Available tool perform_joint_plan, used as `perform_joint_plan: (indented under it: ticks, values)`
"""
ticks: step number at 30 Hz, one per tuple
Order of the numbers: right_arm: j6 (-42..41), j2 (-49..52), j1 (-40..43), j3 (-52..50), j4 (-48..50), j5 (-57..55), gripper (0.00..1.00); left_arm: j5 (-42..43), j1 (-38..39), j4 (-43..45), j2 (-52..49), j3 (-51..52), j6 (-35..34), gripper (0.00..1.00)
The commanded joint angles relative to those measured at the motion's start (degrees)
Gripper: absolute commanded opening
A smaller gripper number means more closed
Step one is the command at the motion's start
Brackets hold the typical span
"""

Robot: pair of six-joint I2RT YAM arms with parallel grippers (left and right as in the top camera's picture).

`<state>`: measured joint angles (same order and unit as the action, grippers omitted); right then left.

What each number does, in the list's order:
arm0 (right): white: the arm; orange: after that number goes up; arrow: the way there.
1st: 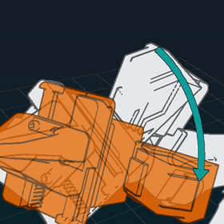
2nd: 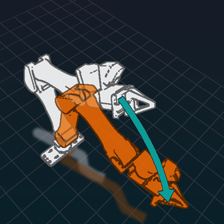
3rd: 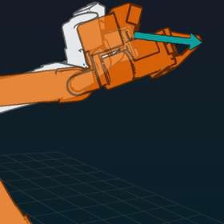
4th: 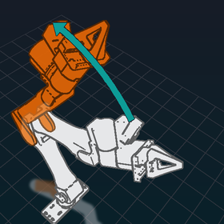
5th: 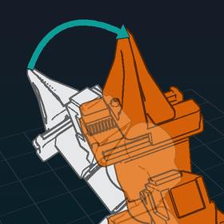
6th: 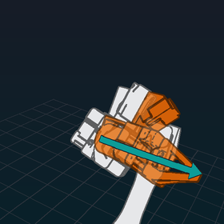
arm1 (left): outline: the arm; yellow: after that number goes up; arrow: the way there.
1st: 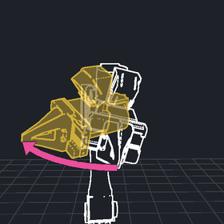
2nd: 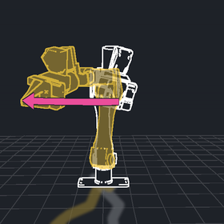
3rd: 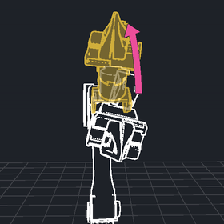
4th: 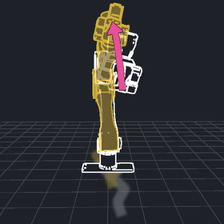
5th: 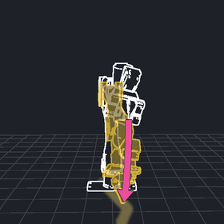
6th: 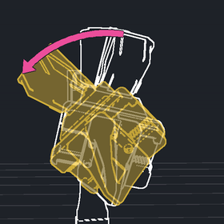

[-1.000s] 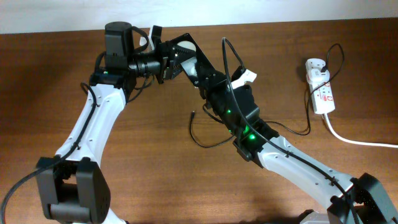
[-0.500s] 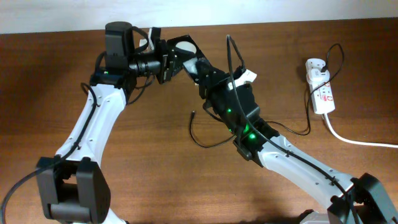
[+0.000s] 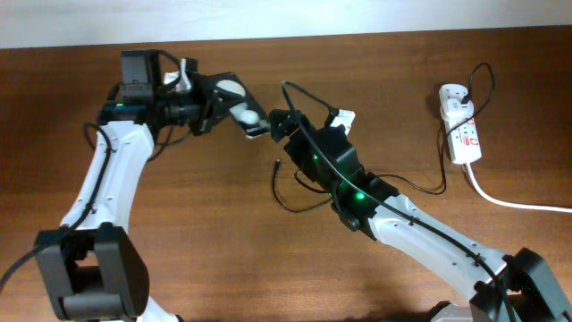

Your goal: Plug charger to phone and switch on socket

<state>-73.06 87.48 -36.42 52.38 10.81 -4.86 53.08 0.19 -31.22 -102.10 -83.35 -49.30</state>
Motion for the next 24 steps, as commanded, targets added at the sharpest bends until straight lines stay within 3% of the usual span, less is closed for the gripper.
perform_joint_plan:
  ticks: [1,8,10,11,14,18,24]
  values:
    - [11.58,0.28,-0.26,0.13,-6.51,-0.35,0.99,3.13,-3.37,-2.91,1.31,-0.46,11.15,0.00]
    - [26.38,0.26,-0.26,0.13,-32.68,-0.11,0.99,16.06,-13.14,-4.46,1.31,-0.46,17.11,0.00]
    - [26.97,0.20,-0.26,0.13,-35.69,0.33,0.99,17.29,-15.02,-4.46,1.31,-0.46,17.11,0.00]
    - [31.54,0.17,-0.26,0.13,-36.15,2.34,0.99,18.97,-16.61,-4.46,1.31,-0.46,17.11,0.00]
    - [41.13,0.11,-0.26,0.52,-35.85,13.51,0.78,22.71,-19.45,-4.44,1.31,-0.46,17.33,0.00]
    - [41.13,0.15,-0.26,5.31,-38.66,17.77,0.68,26.60,-22.14,-4.39,1.31,-0.46,17.31,0.00]
    - [40.61,9.97,-0.26,25.53,-52.39,14.51,0.58,27.15,-24.20,-3.98,1.31,-0.46,17.25,0.00]
